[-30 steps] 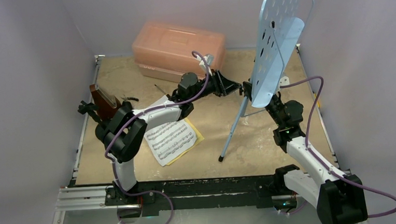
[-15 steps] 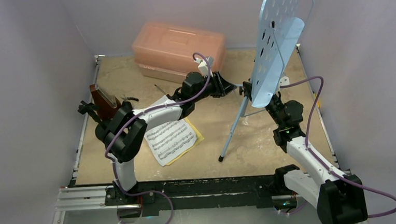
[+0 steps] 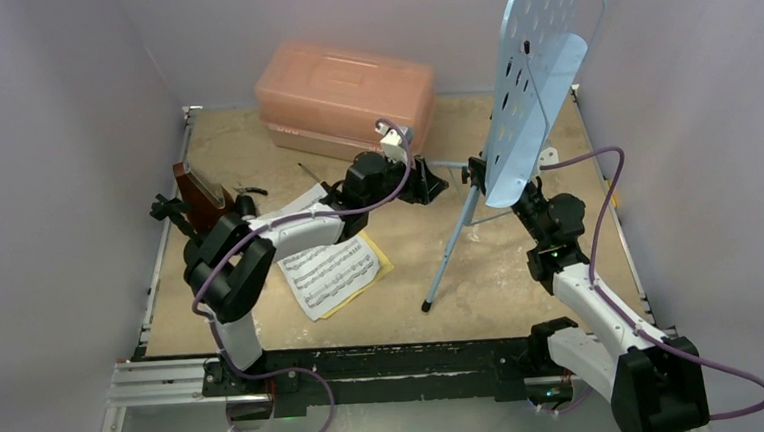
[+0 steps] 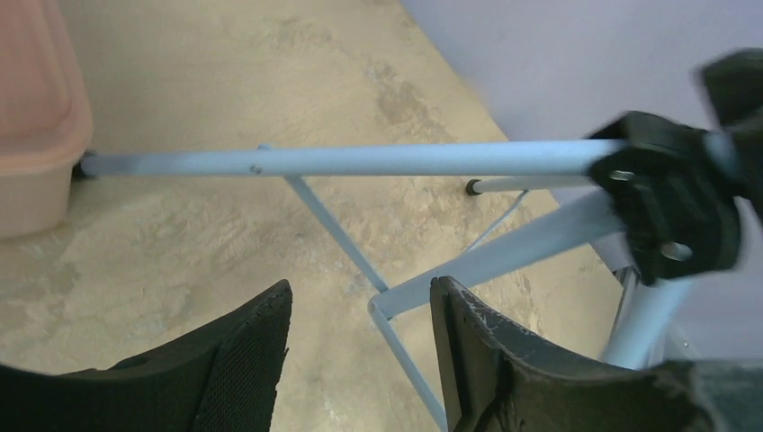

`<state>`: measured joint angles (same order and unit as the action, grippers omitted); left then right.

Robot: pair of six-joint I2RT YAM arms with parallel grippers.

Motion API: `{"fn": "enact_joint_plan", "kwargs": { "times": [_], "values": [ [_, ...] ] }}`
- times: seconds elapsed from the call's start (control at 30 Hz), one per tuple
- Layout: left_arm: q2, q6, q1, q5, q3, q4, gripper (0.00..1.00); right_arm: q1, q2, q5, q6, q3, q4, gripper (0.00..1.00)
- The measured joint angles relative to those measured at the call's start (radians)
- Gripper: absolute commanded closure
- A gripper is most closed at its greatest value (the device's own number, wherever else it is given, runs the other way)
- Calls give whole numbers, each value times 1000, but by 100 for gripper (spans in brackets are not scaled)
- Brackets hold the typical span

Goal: Pack up the instrument practice props
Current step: Unscrew the knob on the music stand.

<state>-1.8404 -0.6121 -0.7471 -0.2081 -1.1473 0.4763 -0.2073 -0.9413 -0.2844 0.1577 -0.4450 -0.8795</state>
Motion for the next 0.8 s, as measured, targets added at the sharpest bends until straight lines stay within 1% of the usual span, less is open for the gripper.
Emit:
{"fn": "enact_joint_plan", "kwargs": {
  "times": [0.07, 0.17, 0.3, 0.37, 0.57, 0.67, 0.8],
  "values": [
    [38, 88, -7, 0, 24, 34, 36, 0, 0, 0, 0, 0, 0, 95],
    [108, 229, -18, -9, 79, 120, 35, 0, 0, 0, 0, 0, 0, 95],
    [168, 452, -27, -45, 151, 286, 34, 0, 0, 0, 0, 0, 0, 95],
    [170, 568, -27, -74, 174, 353, 33, 0, 0, 0, 0, 0, 0, 95],
    [165, 867, -34, -161, 213, 461, 33, 0, 0, 0, 0, 0, 0, 95],
    [154, 988, -46, -203, 213, 502, 34, 0, 0, 0, 0, 0, 0, 95],
    [128, 1131, -64, -253, 213, 514, 37, 0, 0, 0, 0, 0, 0, 95]
  ]
}}
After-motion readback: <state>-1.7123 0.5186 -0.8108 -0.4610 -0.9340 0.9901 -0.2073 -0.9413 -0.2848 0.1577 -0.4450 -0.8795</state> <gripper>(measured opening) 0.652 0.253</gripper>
